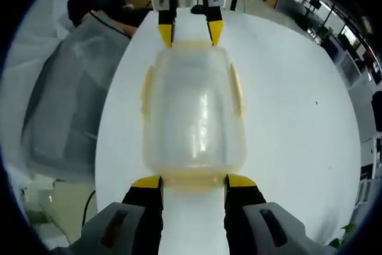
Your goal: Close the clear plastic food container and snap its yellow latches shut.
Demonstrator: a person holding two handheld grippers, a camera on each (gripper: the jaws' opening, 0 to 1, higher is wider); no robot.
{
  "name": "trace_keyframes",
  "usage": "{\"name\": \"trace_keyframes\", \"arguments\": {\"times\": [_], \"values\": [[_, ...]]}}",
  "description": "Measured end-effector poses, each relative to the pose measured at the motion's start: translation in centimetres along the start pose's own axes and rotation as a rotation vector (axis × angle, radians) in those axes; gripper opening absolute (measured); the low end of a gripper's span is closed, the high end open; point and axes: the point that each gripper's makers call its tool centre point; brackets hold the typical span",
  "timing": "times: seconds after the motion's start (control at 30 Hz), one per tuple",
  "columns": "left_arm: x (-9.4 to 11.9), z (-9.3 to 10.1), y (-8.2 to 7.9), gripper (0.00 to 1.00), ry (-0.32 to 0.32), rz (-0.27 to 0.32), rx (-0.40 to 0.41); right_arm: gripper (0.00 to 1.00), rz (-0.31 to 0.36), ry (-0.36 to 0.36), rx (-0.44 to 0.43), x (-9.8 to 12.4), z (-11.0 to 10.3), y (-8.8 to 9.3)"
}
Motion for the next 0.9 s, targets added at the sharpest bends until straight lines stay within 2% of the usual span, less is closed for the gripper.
{"name": "trace_keyframes", "arguments": {"times": [0.3, 0.9], "values": [[-0.8, -0.3, -0.5, 0.38, -0.001, 0.003, 0.001, 0.38, -0.009, -0.002, -0.002, 0.1, 0.3, 0.8], [-2.6, -0.3, -0.4, 0.38, 0.025, 0.003, 0.022, 0.38, -0.038, -0.029, -0.006, -0.9, 0.4, 2.4]]}}
Point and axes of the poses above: the point that each gripper's makers call its tool centre point, and the gripper's own axes: x roughly backward along the fingers, z roughly to its right, y roughly out of its underside, and after that the axes turned 5 degrees about z, right-handed
